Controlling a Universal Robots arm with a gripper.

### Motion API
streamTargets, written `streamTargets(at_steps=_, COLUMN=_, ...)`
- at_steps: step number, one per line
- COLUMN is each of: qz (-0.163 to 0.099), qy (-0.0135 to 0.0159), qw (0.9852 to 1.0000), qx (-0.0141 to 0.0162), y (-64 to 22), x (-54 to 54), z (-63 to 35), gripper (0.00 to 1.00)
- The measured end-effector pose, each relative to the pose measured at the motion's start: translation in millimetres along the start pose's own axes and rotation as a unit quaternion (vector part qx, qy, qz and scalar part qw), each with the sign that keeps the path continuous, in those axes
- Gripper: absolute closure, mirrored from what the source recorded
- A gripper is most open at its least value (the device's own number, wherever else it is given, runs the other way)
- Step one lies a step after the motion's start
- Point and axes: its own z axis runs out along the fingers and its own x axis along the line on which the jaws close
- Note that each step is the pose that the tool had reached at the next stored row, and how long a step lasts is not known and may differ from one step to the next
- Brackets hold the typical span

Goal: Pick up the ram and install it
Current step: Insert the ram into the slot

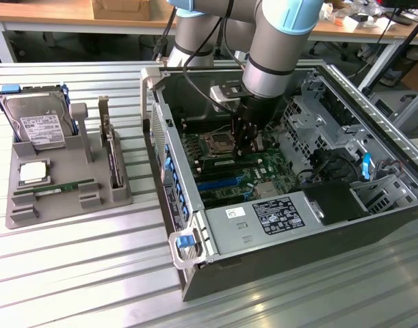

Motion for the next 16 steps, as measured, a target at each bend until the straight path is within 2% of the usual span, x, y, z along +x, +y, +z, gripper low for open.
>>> streamTargets(at_steps=7, qz=-0.01, qy=0.0, qw=1.0, qx=0.0004, y=0.0, x=0.0, z=0.0, gripper=0.88)
streamTargets(at_steps=16, qz=-0.01, qy=0.0, qw=1.0, qx=0.0003, y=0.0, x=0.0, z=1.9, gripper=0.88)
